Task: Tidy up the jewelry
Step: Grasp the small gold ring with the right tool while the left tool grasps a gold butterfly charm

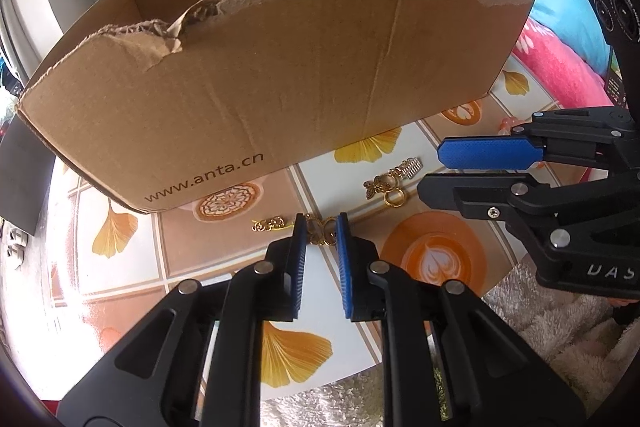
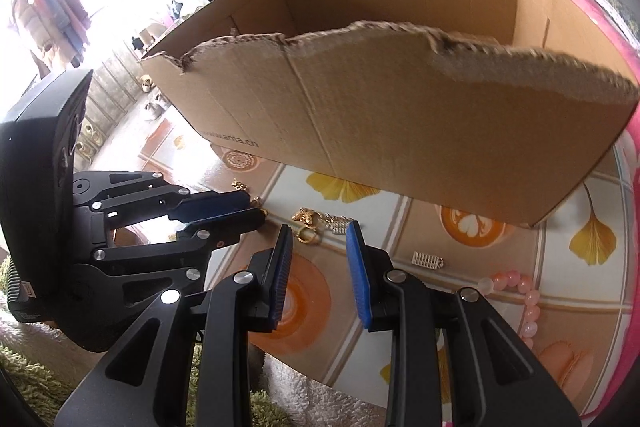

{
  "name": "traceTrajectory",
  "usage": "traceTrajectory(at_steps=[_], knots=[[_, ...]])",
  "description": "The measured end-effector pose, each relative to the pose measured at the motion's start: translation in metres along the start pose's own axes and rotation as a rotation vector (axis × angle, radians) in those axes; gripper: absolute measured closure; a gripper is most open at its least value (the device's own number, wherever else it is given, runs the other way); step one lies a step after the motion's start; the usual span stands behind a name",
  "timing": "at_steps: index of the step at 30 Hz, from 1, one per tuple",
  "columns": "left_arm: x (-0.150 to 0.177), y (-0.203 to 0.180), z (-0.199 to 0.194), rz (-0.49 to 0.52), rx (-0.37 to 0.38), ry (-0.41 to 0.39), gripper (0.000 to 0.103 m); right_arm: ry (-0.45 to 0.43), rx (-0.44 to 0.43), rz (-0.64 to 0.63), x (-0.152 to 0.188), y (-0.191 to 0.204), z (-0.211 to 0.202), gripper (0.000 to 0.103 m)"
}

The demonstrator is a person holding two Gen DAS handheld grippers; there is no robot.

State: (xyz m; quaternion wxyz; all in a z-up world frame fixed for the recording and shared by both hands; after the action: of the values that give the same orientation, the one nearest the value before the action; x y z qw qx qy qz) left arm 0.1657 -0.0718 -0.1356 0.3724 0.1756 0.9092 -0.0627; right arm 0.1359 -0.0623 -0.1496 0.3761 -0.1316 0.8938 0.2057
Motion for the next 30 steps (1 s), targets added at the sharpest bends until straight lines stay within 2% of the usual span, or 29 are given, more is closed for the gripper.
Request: traceTrajectory(at_steps=[3, 15, 20, 28, 30], knots=[[0.001, 0.000, -0.001, -0.004, 0.003, -0.003, 0.092, 0.003, 0.000, -0.010, -0.001, 0.003, 0.001, 0.075], [0.021, 0.014, -0.018, -0.031, 0.001, 0.010, 0.092, 0.043, 0.007, -0.030, -0.001, 0.018, 0.014, 0.075], [0.023, 0.018, -0.021, -0.042, 0.000, 0.009, 0.092, 0.073, 0.030, -0.040, 0.004, 0.018, 0.024, 0.075], [0.022, 0.017, -0.021, -0.050, 0.008, 0.002, 0.092, 0.086, 0.083, -0.126, 0.007, 0.026, 0.036, 0.075], [0.022, 0.020, -0.022, -0.050, 0.010, -0.001, 0.092, 0.083, 0.106, -0.159, 0.006, 0.029, 0.039, 0.081]])
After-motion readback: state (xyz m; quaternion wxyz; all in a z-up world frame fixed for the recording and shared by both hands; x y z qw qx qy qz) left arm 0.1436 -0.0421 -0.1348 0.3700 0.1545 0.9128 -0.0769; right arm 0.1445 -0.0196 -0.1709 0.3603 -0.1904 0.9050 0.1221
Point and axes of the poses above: each gripper's, at about its wrist camera, not at the fingertips, and z roughly the way its jaws point, y to its left, x to its underside, the point moved 10 cm from there along z, roughly the way its jaws point, and after that the axes turned 12 degrees about -y, right-handed, at the moved point
